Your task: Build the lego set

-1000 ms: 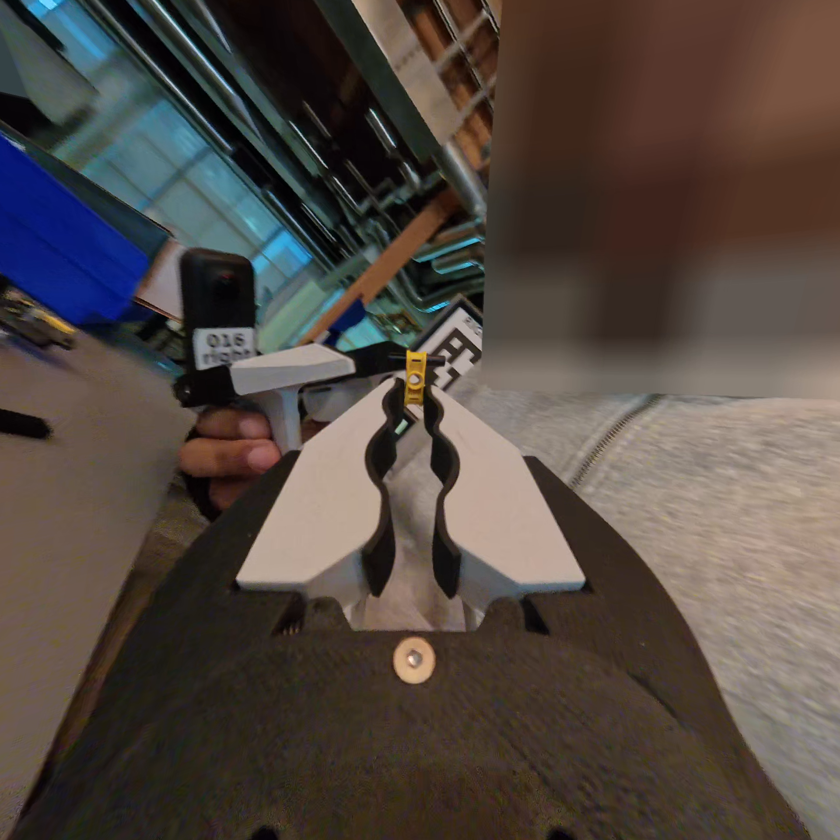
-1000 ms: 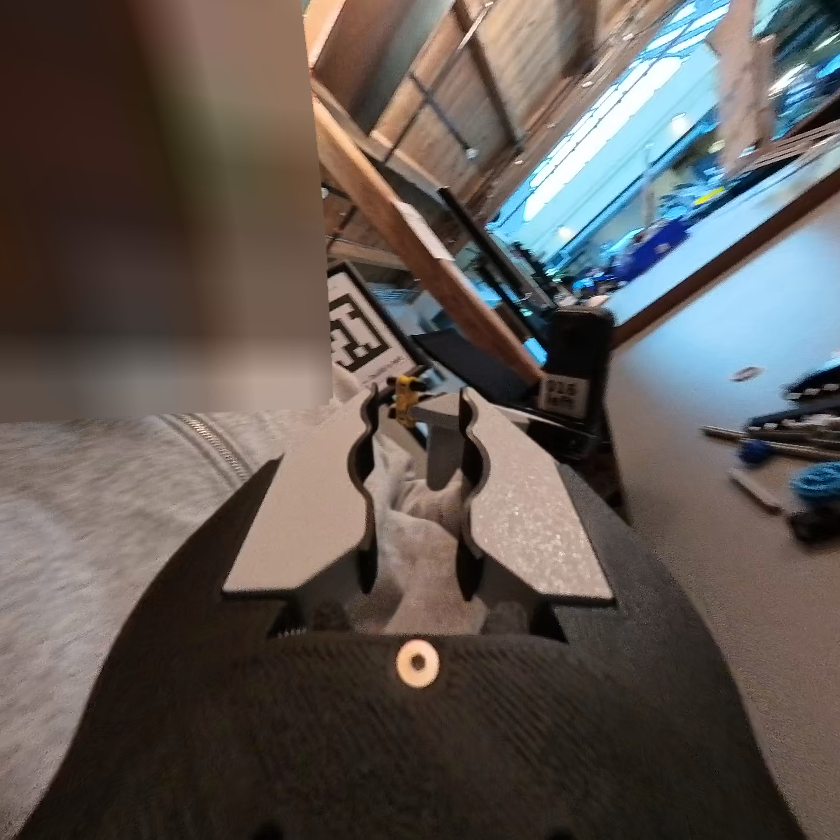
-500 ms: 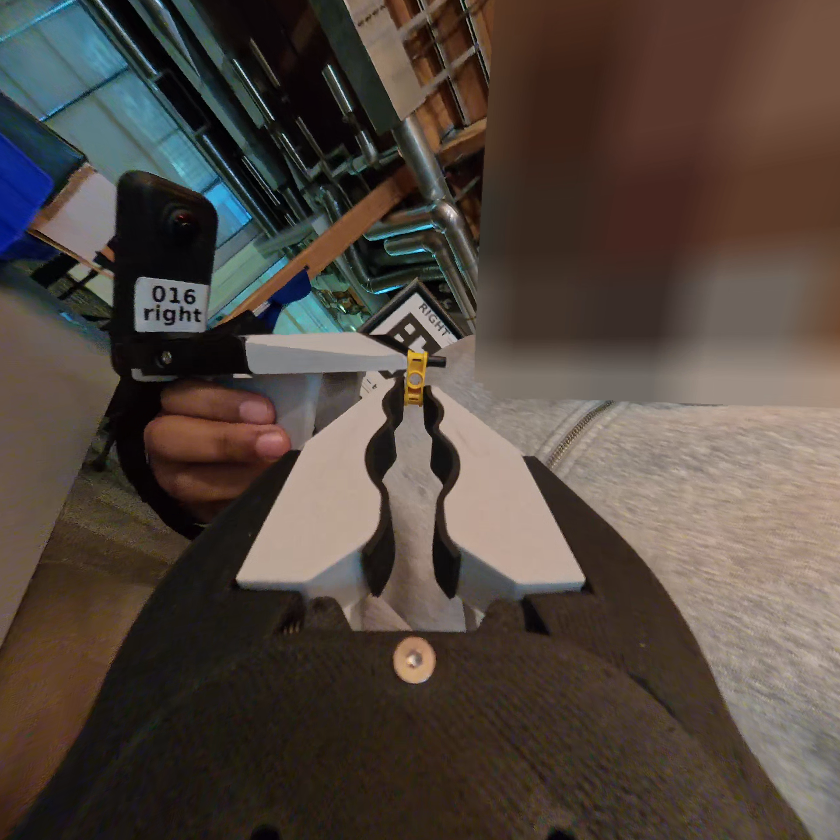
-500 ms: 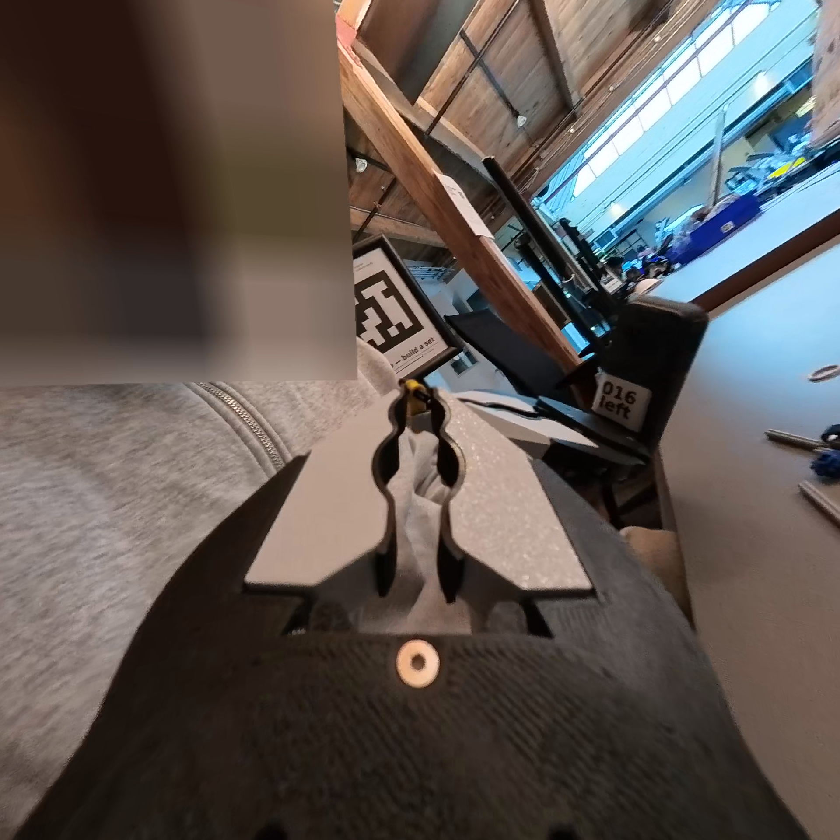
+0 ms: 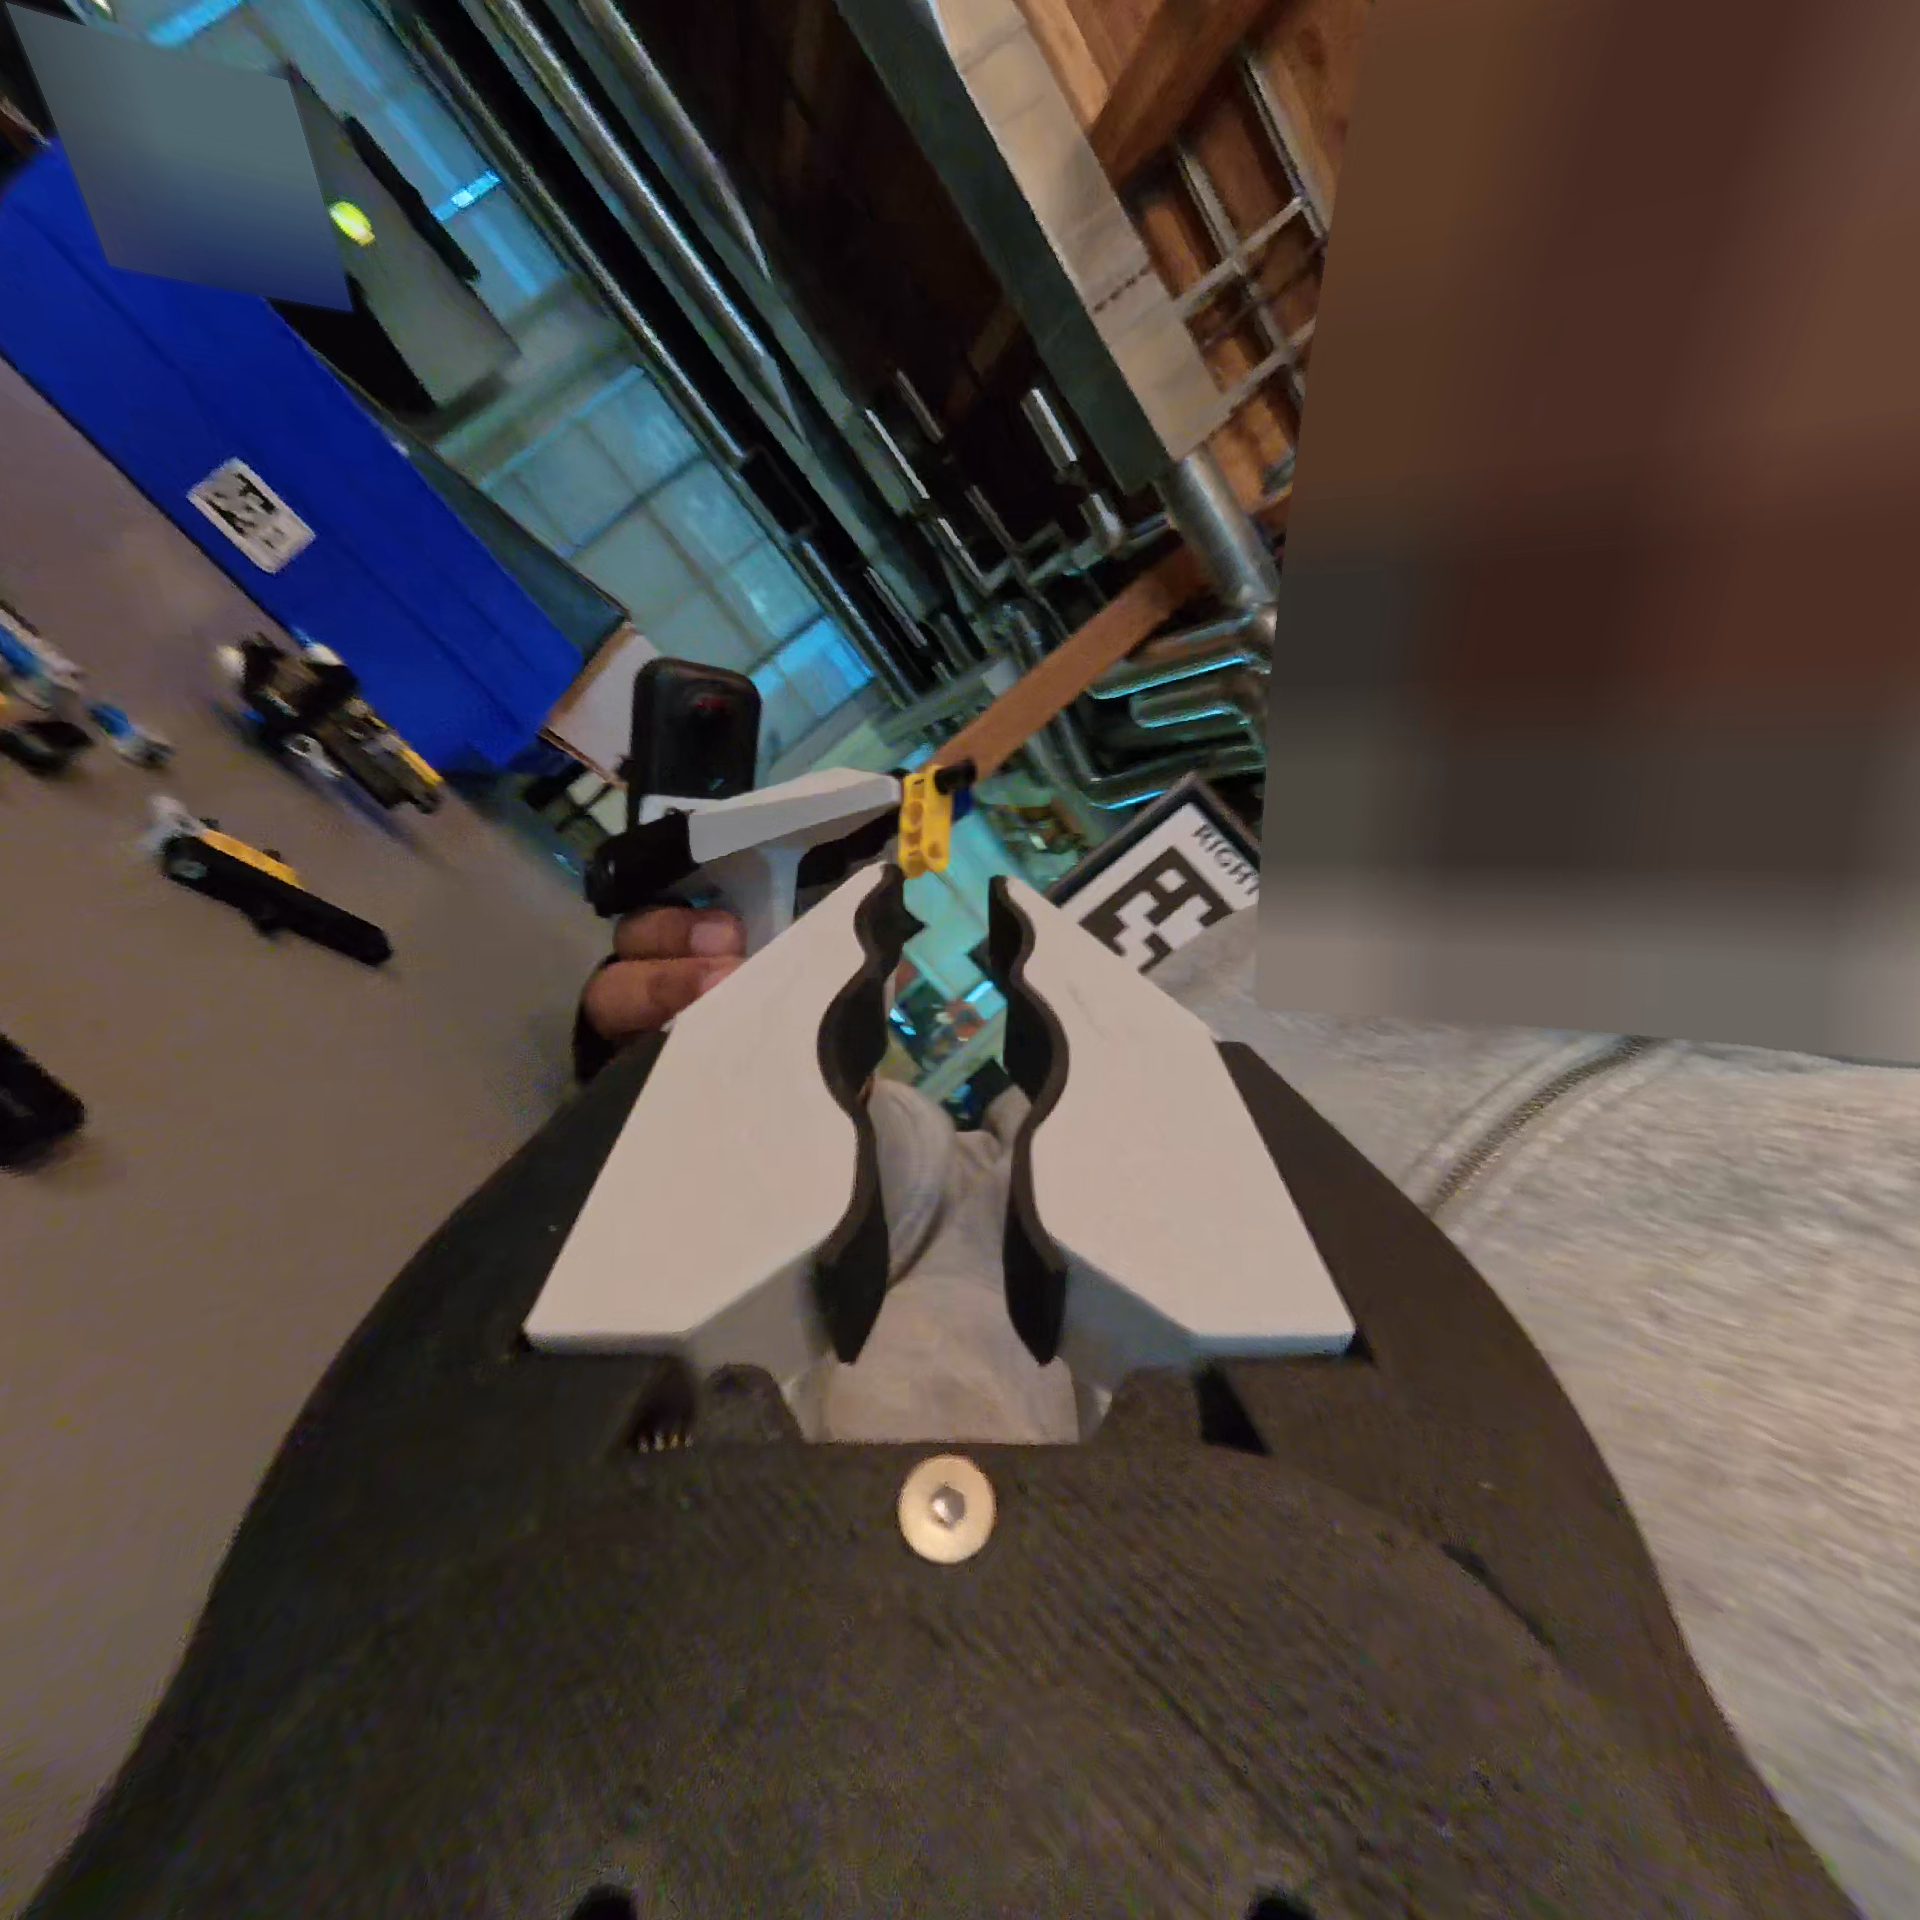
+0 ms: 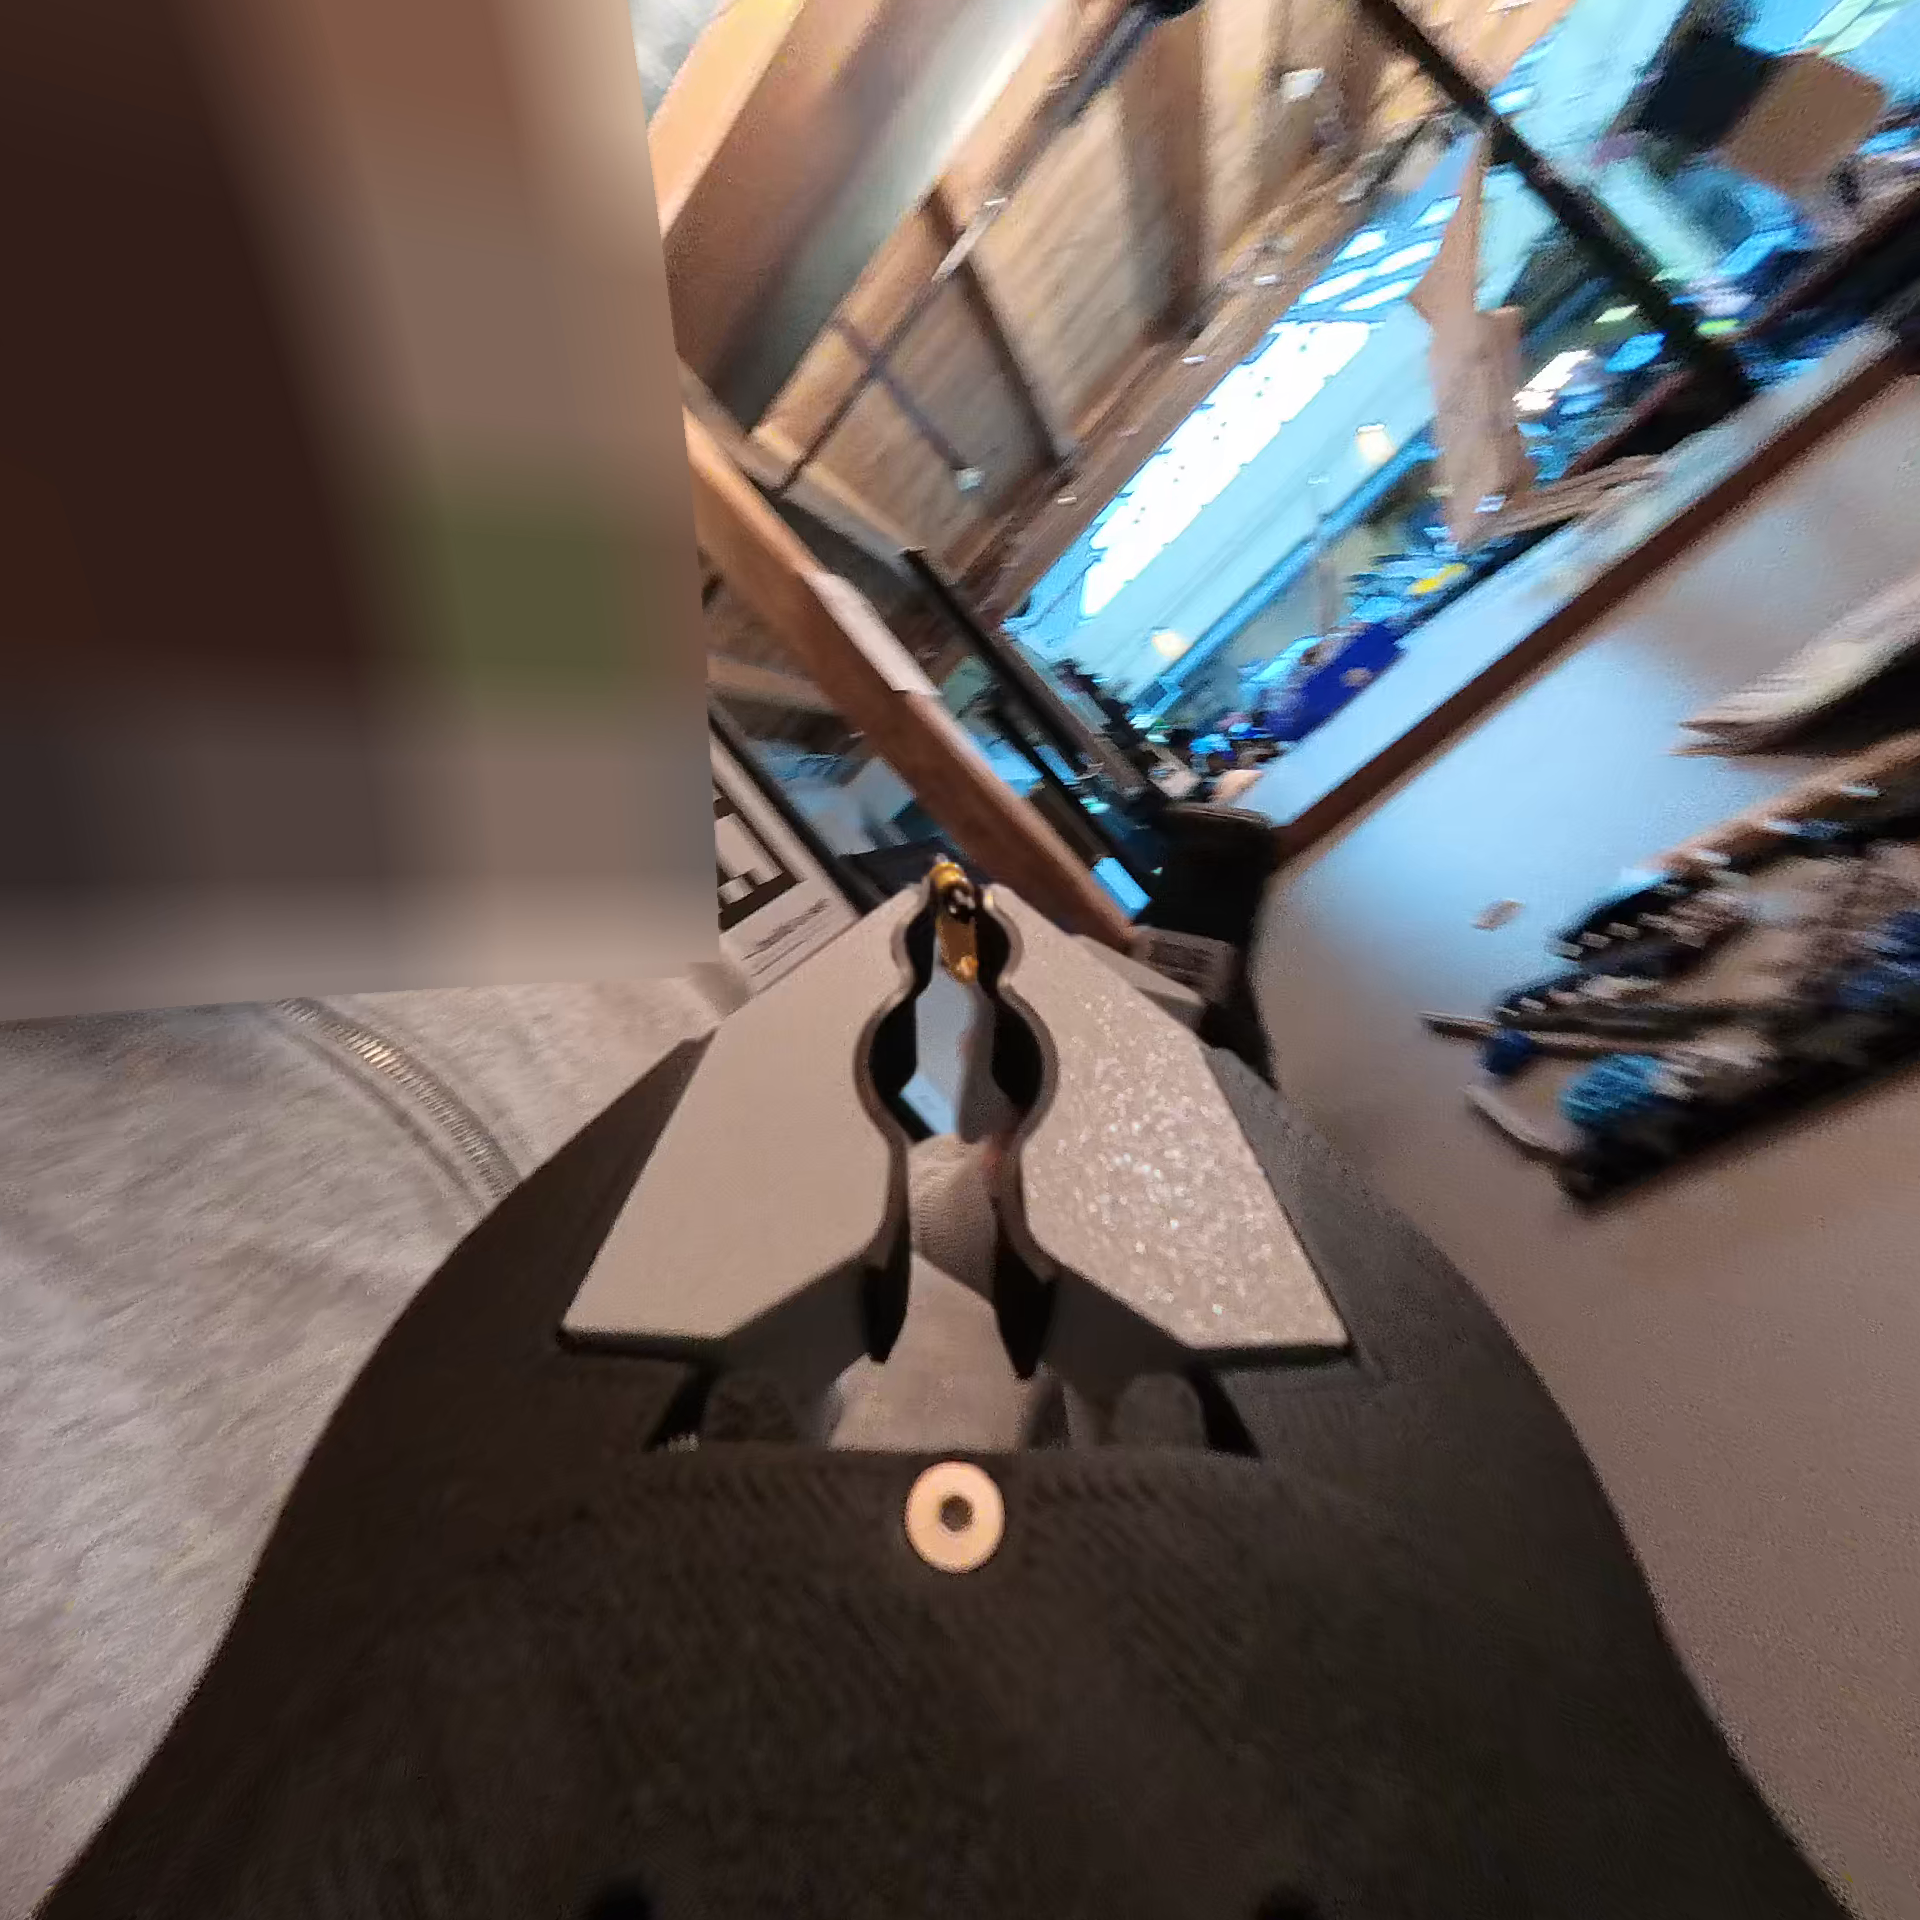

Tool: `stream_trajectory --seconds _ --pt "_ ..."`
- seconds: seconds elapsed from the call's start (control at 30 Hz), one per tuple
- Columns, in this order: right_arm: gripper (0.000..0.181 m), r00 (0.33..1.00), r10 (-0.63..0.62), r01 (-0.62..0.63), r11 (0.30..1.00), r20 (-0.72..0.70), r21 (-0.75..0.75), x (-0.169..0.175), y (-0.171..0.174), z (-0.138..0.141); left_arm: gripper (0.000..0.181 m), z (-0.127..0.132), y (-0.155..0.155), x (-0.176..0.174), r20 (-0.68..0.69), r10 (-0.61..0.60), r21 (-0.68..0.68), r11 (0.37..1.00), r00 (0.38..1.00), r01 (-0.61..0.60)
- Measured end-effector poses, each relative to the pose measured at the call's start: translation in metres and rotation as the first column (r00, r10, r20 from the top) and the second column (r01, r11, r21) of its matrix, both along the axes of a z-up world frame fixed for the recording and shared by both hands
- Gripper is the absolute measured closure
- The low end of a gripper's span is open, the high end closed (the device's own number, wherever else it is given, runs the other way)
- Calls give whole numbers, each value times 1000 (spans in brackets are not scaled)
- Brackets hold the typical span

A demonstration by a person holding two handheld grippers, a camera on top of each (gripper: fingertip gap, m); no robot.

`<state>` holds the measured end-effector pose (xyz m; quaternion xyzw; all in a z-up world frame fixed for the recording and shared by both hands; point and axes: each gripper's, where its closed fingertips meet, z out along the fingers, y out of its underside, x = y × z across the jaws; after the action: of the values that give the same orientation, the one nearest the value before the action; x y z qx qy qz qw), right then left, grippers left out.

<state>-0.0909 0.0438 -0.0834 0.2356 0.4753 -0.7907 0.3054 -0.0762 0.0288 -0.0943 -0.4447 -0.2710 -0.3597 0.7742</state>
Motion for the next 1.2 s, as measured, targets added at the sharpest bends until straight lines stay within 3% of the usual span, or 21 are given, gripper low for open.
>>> stream_trajectory --seconds 0.03,0.23,0.47,1.2 --pt "177 1000 -15 15 1000 16 16 -4 1 -4 165 -1 0 -2 -21 27 -30 999 999 -27" --pt "177 997 -44 38 994 58 101 -11 -3 -19 163 -15 10 -3 -175 127 -214 963 976 -164" --pt "177 999 -32 26 986 34 166 -8 -9 -26 175 -22 11 -10 -174 166 -264 942 971 -209" --pt "170 996 -34 47 984 -80 170 -1 -13 -18 176 -13 11 -6 -117 117 -187 973 986 -137"
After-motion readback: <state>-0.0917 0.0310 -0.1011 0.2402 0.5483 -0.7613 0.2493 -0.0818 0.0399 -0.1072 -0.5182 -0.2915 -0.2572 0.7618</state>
